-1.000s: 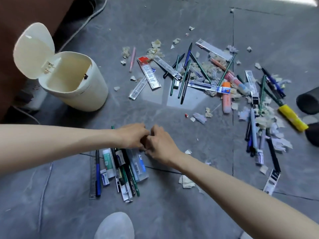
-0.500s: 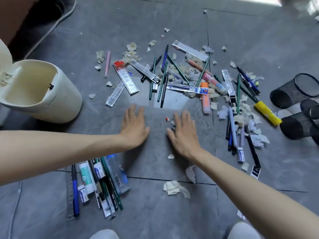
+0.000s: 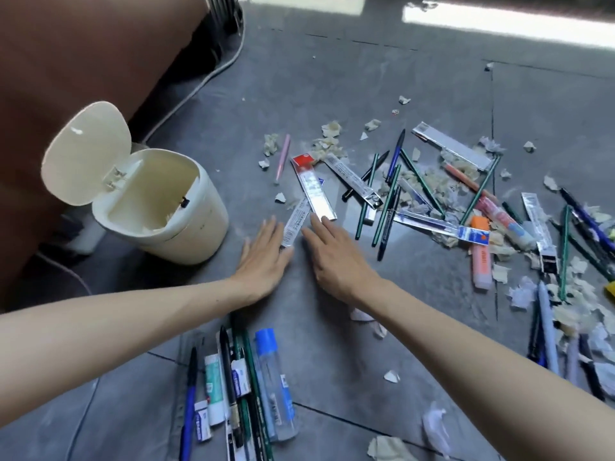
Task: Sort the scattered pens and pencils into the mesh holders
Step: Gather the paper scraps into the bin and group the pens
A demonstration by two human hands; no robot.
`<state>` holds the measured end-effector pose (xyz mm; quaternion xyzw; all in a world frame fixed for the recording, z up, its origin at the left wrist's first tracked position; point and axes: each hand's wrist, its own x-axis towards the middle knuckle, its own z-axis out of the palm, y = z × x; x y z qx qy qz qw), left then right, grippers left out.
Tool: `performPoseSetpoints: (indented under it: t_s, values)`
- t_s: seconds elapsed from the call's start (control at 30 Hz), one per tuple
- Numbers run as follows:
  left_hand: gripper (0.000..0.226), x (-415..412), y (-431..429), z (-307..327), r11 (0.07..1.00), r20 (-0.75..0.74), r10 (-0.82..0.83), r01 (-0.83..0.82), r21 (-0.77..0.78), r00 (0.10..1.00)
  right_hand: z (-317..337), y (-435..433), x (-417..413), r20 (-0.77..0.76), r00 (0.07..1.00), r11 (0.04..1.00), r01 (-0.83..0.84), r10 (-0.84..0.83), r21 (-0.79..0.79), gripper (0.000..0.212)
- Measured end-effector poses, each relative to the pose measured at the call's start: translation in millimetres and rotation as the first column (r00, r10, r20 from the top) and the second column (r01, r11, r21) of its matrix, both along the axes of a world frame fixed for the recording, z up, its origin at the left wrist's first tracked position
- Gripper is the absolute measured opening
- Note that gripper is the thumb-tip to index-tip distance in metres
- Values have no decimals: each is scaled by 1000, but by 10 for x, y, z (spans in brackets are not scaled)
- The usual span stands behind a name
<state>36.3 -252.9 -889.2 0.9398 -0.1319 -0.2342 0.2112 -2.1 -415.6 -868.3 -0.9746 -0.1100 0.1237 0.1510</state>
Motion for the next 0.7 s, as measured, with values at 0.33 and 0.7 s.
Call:
performPoseSetpoints:
  t_s: [0.33,0.7]
  values:
    - [56,-139,208,20,989,133,-149,148,20,980,-51,-8,302,71,996,985,44,-57,165,32]
    - [45,-36,-7,85,976,268,-217,211,50,939,-26,-210,314,-34,839,729,492,-544,475,24]
